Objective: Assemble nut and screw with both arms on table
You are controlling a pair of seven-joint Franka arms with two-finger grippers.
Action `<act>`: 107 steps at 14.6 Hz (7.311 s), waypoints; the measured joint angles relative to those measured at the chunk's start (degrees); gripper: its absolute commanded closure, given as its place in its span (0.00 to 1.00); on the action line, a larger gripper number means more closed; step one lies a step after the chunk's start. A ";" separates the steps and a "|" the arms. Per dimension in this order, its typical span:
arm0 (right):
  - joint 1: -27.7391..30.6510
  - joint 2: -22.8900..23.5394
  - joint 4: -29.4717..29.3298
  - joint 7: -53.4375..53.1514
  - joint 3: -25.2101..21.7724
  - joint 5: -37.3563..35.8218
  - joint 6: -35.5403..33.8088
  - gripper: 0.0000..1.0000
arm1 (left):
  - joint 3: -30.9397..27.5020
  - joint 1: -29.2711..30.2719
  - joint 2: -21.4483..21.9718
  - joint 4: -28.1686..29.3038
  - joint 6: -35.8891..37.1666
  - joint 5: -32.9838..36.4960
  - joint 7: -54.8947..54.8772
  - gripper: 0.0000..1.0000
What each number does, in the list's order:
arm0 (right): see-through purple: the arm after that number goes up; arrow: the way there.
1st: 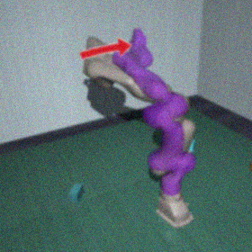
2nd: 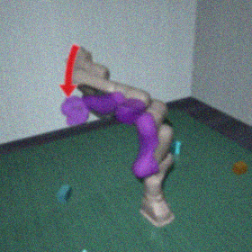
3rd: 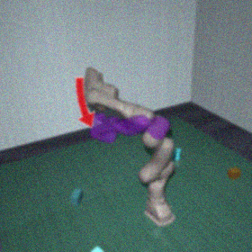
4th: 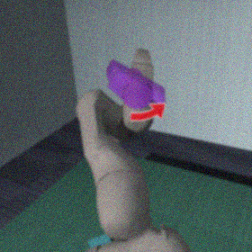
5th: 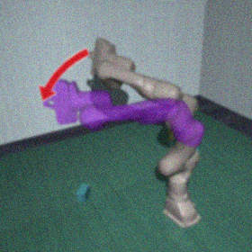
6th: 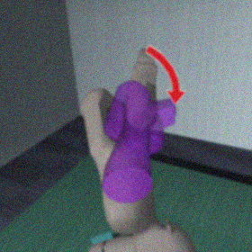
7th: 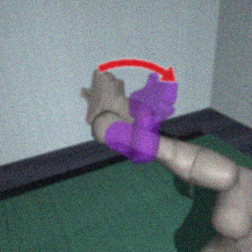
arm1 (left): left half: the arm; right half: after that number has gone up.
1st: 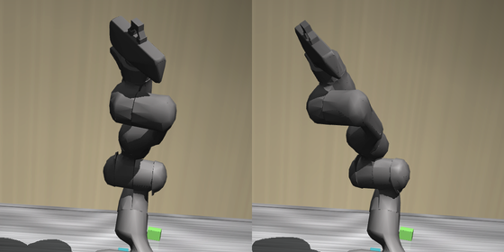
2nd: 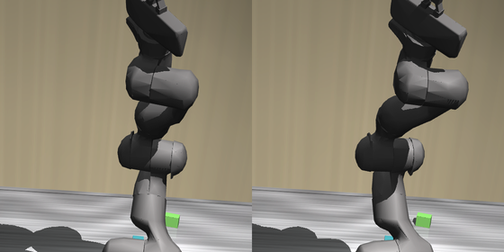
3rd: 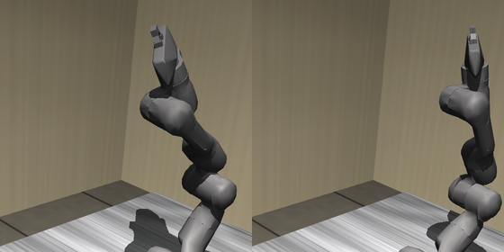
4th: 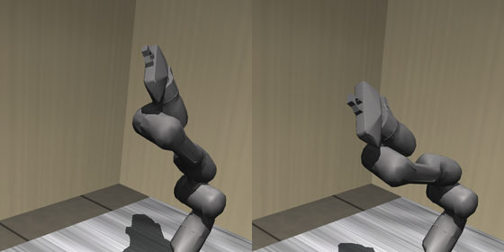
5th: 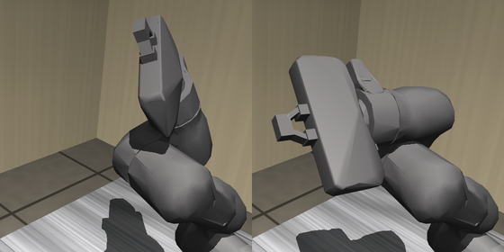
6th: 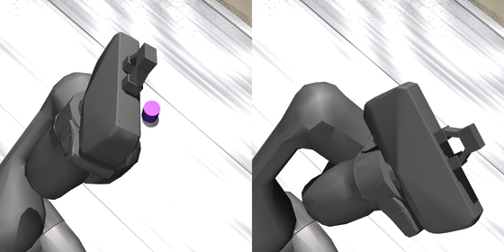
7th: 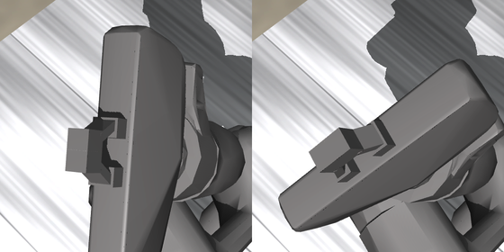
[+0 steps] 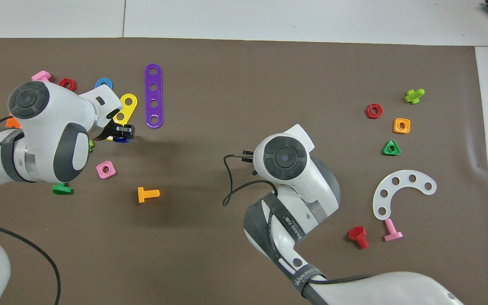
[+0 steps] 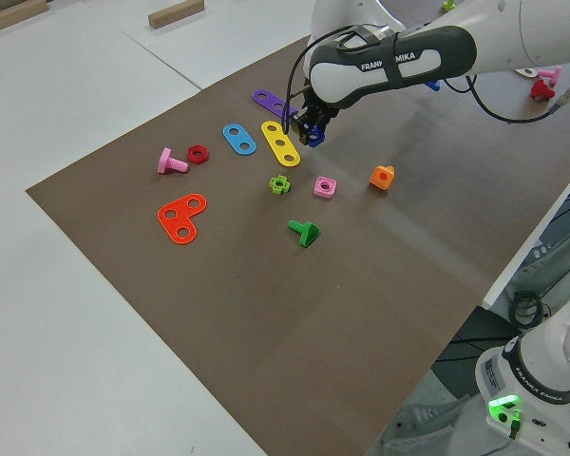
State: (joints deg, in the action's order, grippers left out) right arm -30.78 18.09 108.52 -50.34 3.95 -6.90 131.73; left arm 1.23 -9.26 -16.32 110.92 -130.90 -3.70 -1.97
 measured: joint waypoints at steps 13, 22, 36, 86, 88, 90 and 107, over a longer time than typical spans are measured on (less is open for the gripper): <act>-4.33 1.91 -0.44 -8.82 -0.41 -1.41 2.13 0.01 | 0.54 -11.04 -0.98 -3.13 0.37 -0.99 13.82 1.00; 7.29 -11.74 -0.63 8.18 -0.64 1.73 -11.76 0.01 | 0.59 -21.79 -1.14 -4.39 0.26 -1.08 25.21 1.00; 30.75 -19.92 -9.39 44.30 -1.26 9.04 -31.10 0.01 | 0.46 -30.56 -2.11 -3.95 0.26 -1.08 28.55 1.00; 28.52 -20.07 -14.22 39.89 -0.09 5.40 -40.69 0.00 | -2.23 -2.24 15.59 -5.58 36.24 4.56 0.76 0.00; 28.52 -20.07 -14.22 39.89 -0.09 5.40 -40.69 0.00 | -2.27 -0.45 19.00 -5.56 36.24 4.58 0.68 0.00; 28.52 -20.07 -14.22 39.89 -0.09 5.40 -40.69 0.00 | -2.32 0.17 21.64 -6.19 36.65 4.58 0.69 0.00; 28.52 -20.07 -14.22 39.89 -0.09 5.40 -40.69 0.00 | -2.29 2.20 20.99 -16.31 40.72 4.47 3.23 0.00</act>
State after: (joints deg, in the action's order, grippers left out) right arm -2.26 -1.98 94.30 -10.45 3.86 -1.50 91.04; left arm -1.06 -7.07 4.67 94.61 -90.18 0.77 1.26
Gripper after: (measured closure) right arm 0.000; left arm 0.000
